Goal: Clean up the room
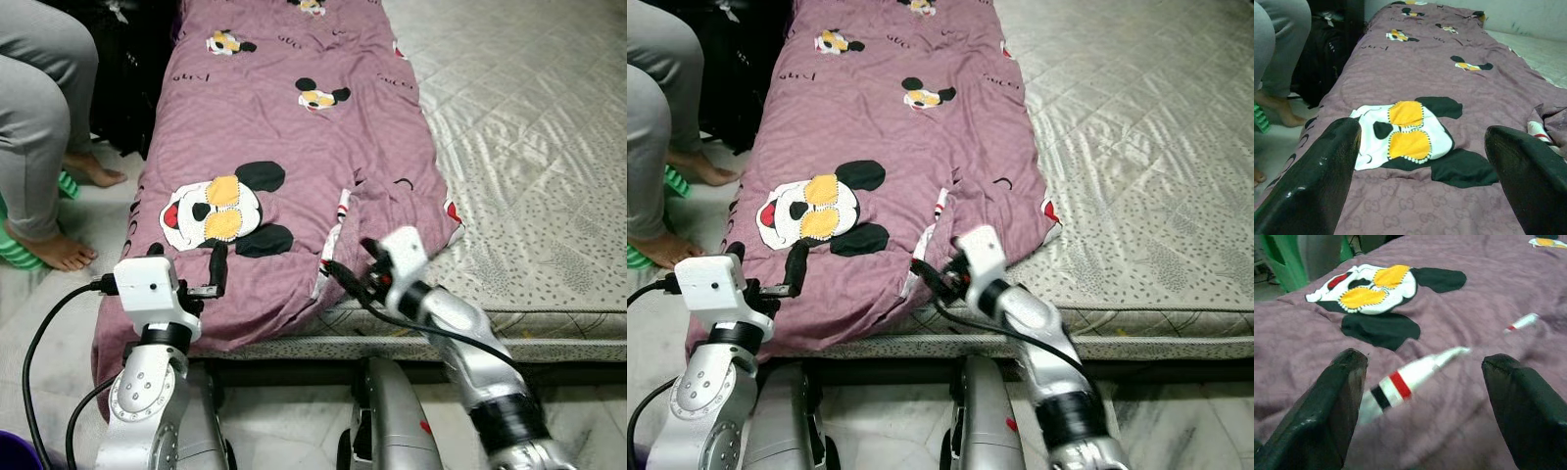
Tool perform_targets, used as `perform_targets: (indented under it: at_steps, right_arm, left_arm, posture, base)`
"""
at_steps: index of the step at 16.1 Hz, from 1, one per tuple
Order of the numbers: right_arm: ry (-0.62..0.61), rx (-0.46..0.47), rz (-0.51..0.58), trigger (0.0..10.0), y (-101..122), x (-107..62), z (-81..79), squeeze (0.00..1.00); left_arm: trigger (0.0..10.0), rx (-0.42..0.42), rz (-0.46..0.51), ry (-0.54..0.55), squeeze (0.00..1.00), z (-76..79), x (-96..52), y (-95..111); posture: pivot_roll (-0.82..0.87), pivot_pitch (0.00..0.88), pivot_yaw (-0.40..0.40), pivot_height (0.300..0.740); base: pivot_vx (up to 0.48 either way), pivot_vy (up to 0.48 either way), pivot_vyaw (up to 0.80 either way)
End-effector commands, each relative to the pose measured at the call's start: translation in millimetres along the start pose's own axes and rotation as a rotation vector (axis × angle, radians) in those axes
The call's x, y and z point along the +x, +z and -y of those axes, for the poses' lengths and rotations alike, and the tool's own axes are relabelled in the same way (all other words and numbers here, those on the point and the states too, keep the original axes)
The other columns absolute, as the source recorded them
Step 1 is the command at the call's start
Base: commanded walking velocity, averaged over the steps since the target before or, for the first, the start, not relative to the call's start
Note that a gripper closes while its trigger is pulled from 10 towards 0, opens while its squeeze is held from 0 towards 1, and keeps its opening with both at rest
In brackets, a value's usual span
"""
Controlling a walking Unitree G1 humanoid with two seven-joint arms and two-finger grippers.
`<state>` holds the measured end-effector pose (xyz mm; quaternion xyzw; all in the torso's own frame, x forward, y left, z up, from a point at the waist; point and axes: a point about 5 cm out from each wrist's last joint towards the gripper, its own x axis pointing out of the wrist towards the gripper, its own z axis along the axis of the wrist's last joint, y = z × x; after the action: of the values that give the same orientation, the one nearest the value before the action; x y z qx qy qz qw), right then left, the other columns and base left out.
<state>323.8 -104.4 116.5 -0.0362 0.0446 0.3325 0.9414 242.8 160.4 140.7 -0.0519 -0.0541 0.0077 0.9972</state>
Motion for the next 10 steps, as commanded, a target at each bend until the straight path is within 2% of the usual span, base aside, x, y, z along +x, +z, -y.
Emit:
perform_targets:
  at_steps: [1,4,5,6,9,10]
  right_arm:
    - [-0.041,-0.006,-0.030,10.0,-5,7.1,-1.5,0.00]
    - [-0.128,-0.032,-0.049,10.0,0,23.7,-0.4,0.00]
    - [-0.223,-0.047,-0.082,10.0,1,32.1,7.2,0.00]
    - [-0.237,-0.048,-0.091,10.0,1,33.0,8.9,0.00]
    - [-0.379,-0.077,-0.157,10.0,0,38.2,27.2,0.00]
    - [-0.415,-0.094,-0.193,9.2,-2,38.1,33.4,0.00]
  left_arm:
    - [10.0,0.016,0.002,-0.004,0.00,1.7,-1.7,3]
    - [10.0,0.029,0.006,-0.009,0.00,1.0,-4.7,5]
    - [10.0,0.034,0.006,-0.003,0.00,-0.8,-6.8,8]
    - [10.0,0.035,0.007,-0.002,0.00,-0.9,-7.1,8]
    - [10.0,0.039,0.003,0.008,0.00,-1.3,-11.4,11]
    - [10.0,0.039,-0.004,0.010,0.00,-0.5,-13.5,11]
  posture:
    - [0.01,0.194,-0.049,0.555]
    - [0.04,0.207,-0.049,0.555]
    - [0.06,0.221,-0.050,0.555]
    - [0.06,0.223,-0.050,0.555]
    - [0.08,0.248,-0.053,0.555]
    - [0.09,0.263,-0.054,0.555]
  base:
    - [0.000,0.000,0.00]
    - [0.000,0.000,0.00]
    - [0.000,0.000,0.00]
    - [0.000,0.000,0.00]
    - [0.000,0.000,0.00]
    - [0.000,0.000,0.00]
